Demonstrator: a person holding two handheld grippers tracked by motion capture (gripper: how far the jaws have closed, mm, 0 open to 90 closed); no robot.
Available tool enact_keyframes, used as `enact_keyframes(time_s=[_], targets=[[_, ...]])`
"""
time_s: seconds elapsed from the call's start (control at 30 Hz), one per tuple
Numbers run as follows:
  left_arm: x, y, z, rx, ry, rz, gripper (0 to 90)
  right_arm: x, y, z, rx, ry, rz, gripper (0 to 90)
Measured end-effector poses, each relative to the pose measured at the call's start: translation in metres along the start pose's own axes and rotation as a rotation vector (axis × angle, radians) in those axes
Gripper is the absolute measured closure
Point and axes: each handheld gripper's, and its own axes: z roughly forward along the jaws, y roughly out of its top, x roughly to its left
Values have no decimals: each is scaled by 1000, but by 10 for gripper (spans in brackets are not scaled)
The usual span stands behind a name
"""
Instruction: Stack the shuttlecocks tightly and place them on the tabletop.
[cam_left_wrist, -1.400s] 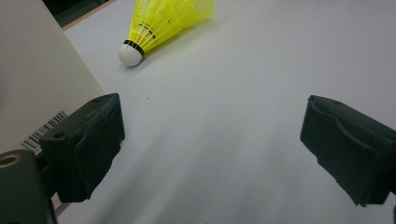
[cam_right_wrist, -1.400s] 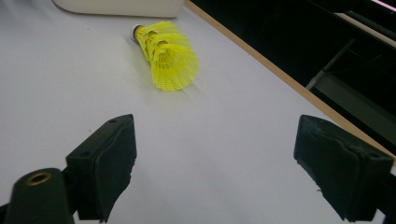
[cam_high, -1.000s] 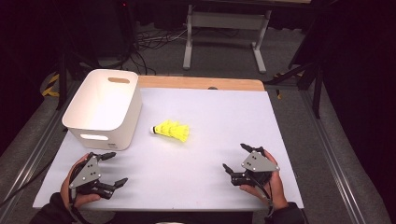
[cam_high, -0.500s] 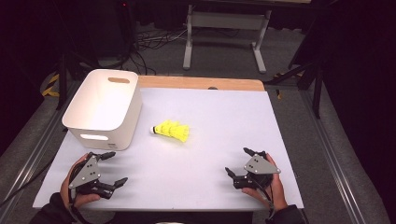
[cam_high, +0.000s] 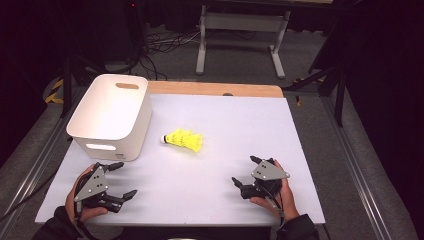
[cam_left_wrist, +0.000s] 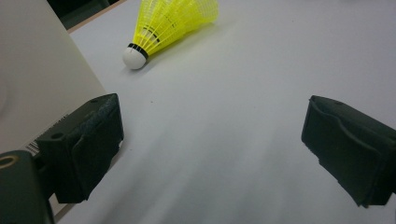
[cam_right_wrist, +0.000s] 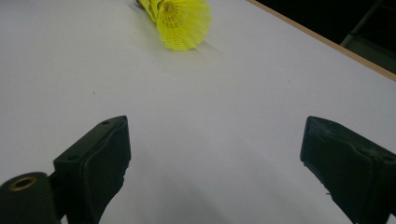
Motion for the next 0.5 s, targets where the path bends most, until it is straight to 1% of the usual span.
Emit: enact_keyframes(time_s=[0.07,0.2,0.27,0.33,0.37,0.4,0.43,0.5], targets=[[0,0,0,1,0,-2,65,2,4,5,-1,19,7,108],[0,0,1,4,-1,3,65,6,15,17,10,60,3,124],[0,0,1,3,-2,2,65,8,20,25,18,79,1,154],[0,0,0,2,0,1,65,11,26,35,33,109,-3,164],[0,0,0,2,-1,2,65,13,30,43,49,122,-7,172],[0,0,0,2,0,2,65,14,32,48,53,135,-7,177],[0,0,0,2,-1,1,65,16,36,56,61,155,-11,186],[0,0,0,1,-2,0,65,18,42,68,74,177,-18,204]])
